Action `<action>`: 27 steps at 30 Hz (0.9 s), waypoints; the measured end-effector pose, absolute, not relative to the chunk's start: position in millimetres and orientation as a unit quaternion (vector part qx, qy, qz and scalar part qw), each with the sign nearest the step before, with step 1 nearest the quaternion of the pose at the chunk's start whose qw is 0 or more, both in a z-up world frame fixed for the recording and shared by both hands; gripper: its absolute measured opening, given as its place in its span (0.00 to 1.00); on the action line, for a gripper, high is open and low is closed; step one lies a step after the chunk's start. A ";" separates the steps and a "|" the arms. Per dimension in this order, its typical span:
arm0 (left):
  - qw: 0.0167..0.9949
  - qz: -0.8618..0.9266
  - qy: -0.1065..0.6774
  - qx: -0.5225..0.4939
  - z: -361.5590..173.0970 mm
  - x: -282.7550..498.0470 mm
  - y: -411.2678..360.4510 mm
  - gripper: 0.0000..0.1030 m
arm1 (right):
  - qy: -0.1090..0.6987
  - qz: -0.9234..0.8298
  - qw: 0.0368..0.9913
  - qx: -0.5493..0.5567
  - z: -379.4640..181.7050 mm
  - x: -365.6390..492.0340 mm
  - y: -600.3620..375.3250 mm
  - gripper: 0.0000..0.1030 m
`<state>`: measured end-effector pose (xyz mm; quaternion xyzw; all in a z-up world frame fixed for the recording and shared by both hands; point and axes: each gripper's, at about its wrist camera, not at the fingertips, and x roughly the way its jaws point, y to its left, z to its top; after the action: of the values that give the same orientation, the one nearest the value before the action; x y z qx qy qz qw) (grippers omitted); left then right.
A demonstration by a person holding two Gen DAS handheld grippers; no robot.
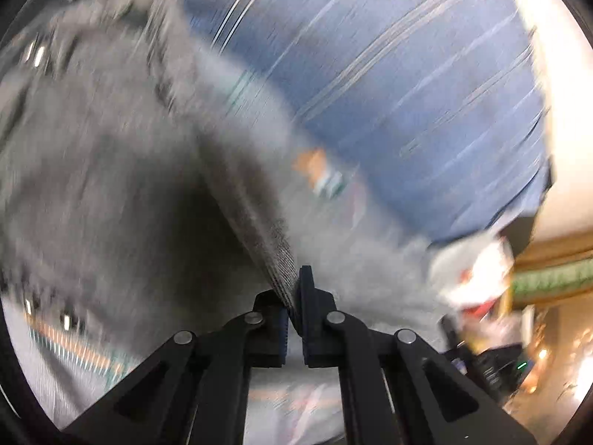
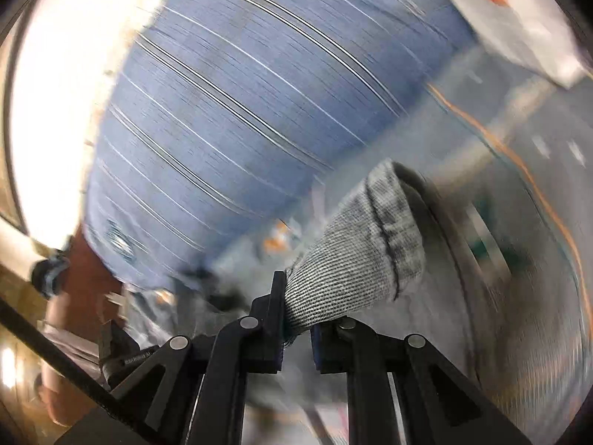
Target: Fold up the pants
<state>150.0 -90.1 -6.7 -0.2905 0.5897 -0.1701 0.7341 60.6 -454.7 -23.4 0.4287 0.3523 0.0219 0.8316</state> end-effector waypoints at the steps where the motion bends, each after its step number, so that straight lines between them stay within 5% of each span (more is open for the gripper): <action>1: 0.726 -0.164 0.604 -0.286 -24.8 142.1 -88.3 0.05 | 0.374 0.003 0.822 0.431 -36.9 52.6 -450.3 0.11; 8: 0.714 -0.175 0.608 -0.301 -47.3 129.6 -79.4 0.05 | 0.411 -0.022 0.756 0.510 -94.2 32.8 -459.5 0.11; 14: 0.747 -0.192 0.583 -0.257 -23.0 114.2 -97.0 0.05 | 0.399 -0.057 0.790 0.461 -75.3 29.1 -455.3 0.12; 17: 0.749 -0.169 0.608 -0.200 -42.7 119.9 -113.1 0.12 | 0.441 -0.071 0.768 0.460 -96.6 38.5 -454.1 0.18; 18: 0.752 -0.172 0.605 -0.198 -47.8 120.4 -111.6 0.12 | 0.433 -0.068 0.767 0.468 -94.7 35.8 -456.3 0.22; 19: 0.755 -0.184 0.595 -0.204 -42.5 118.6 -107.3 0.13 | 0.420 -0.070 0.774 0.468 -88.7 32.7 -457.6 0.43; 21: 0.763 -0.186 0.587 -0.195 -25.5 113.2 -95.7 0.48 | 0.388 -0.094 0.799 0.449 -69.9 22.9 -460.2 0.79; 22: 0.770 -0.192 0.576 -0.197 -17.2 108.2 -87.6 0.54 | 0.368 -0.119 0.817 0.427 -56.4 16.6 -459.1 0.87; 27: 0.809 -0.199 0.522 -0.185 20.9 99.8 -40.4 0.60 | 0.322 -0.158 0.880 0.312 1.8 4.5 -423.9 0.87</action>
<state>99.8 -40.4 20.9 -0.1845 0.5222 -0.1987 0.8085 4.5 -423.9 1.8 0.3120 0.3215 -0.1576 0.8800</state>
